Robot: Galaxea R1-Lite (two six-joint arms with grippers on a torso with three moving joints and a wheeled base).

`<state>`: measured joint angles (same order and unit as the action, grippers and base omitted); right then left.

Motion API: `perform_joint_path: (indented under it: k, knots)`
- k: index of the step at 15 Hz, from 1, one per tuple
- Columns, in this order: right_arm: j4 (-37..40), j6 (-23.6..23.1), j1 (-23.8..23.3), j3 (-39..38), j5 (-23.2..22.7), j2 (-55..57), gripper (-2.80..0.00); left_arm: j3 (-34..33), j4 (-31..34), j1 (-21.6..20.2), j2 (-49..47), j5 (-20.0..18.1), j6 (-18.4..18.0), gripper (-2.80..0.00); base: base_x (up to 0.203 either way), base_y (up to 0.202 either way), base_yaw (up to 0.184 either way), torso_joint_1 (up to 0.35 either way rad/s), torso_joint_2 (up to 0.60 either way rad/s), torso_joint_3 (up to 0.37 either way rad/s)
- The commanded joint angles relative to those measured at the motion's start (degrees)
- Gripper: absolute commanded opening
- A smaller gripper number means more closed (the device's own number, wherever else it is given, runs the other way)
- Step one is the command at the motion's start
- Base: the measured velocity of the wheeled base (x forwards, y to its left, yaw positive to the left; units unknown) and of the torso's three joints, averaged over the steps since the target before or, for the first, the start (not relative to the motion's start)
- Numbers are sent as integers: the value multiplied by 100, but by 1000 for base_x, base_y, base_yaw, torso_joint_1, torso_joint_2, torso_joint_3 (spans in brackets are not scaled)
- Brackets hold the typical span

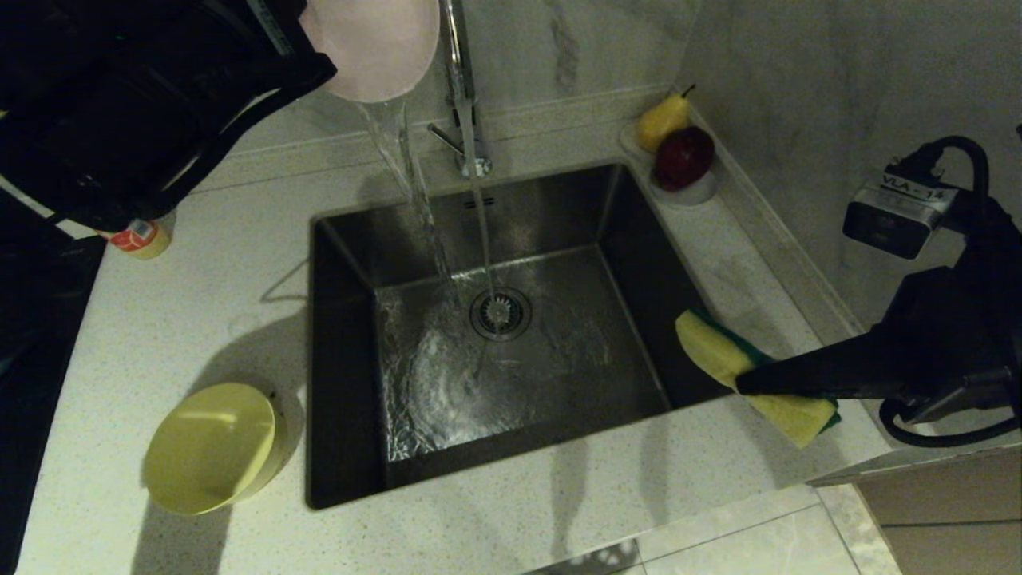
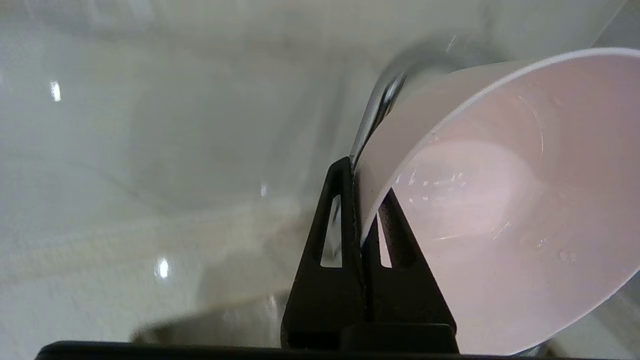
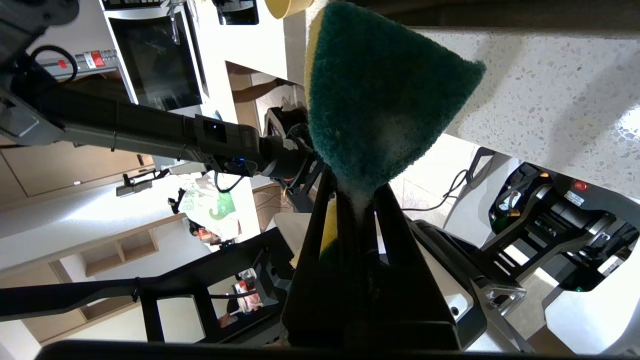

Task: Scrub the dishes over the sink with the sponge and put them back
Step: Wash the bowl

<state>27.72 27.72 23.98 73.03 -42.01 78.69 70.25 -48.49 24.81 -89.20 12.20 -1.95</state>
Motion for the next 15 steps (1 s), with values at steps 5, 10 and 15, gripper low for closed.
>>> perform_joint_path:
  k: [5,10,15]
  knots:
    - [23,32,10,-228,-115,-73,-280,-888,-584,-2,694,-332,-514,-280,0,0,0,0,0,0]
    - [43,45,69,-180,-147,-97,-280,-1135,-720,0,902,-519,-662,-280,0,0,0,0,0,0]
    - [28,69,426,-100,-158,-208,-280,-1208,1116,-2,1016,-466,367,-280,0,0,0,0,0,0]
